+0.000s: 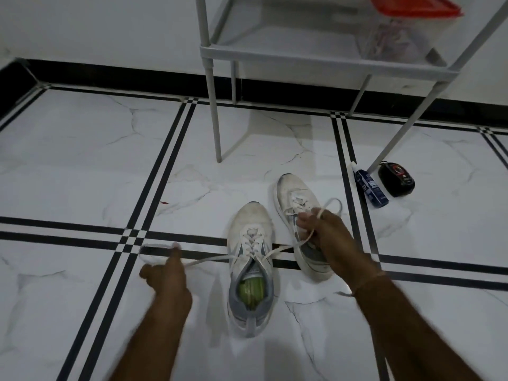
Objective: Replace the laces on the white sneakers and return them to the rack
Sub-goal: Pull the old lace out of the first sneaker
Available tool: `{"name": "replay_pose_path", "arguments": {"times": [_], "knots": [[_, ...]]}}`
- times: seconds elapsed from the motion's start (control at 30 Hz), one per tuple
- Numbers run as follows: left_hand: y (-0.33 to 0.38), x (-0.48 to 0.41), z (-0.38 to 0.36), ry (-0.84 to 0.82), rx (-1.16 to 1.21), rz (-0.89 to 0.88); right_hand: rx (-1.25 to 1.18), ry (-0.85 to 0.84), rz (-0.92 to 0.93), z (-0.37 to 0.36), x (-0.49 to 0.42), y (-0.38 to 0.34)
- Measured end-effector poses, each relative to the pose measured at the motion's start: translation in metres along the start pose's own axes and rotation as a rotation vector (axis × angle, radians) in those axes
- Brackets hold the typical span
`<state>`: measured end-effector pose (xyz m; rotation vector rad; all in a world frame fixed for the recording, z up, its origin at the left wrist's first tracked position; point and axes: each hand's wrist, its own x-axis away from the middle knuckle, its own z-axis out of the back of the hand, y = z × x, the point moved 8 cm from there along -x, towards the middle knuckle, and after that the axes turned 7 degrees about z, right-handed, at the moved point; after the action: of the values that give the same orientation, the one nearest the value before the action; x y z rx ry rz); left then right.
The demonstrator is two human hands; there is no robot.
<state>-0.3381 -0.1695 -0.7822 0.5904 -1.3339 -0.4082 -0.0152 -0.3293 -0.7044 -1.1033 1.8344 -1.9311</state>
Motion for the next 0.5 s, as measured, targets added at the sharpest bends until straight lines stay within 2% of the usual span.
{"name": "replay_pose_path", "arguments": {"times": [0.07,0.13,0.2,0.23,0.27,0.3,0.37,0.4,0.5], "knots": [[0.011,0.036,-0.017,0.071,-0.328,-0.285,0.570,0.060,0.120,-0.002,0.002,-0.004],[0.016,0.070,-0.036,0.049,-0.527,-0.596,0.863,0.231,0.330,-0.007,0.016,-0.019],[0.012,0.083,-0.049,-0.107,-0.581,-0.767,1.054,0.401,0.609,-0.015,0.041,-0.038],[0.007,0.084,-0.055,-0.247,-0.594,-0.767,1.092,0.373,0.707,-0.023,0.050,-0.039],[0.001,0.084,-0.061,-0.390,-0.623,-0.741,1.065,0.244,0.718,-0.033,0.054,-0.034],[-0.004,0.085,-0.065,-0.492,-0.680,-0.721,0.984,0.056,0.629,-0.043,0.053,-0.020],[-0.005,0.087,-0.067,-0.546,-0.771,-0.743,0.823,-0.239,0.374,-0.057,0.051,0.018],[-0.003,0.088,-0.067,-0.544,-0.775,-0.758,0.779,-0.270,0.327,-0.059,0.050,0.029],[0.003,0.091,-0.068,-0.522,-0.751,-0.818,0.745,-0.165,0.379,-0.059,0.049,0.038]]}}
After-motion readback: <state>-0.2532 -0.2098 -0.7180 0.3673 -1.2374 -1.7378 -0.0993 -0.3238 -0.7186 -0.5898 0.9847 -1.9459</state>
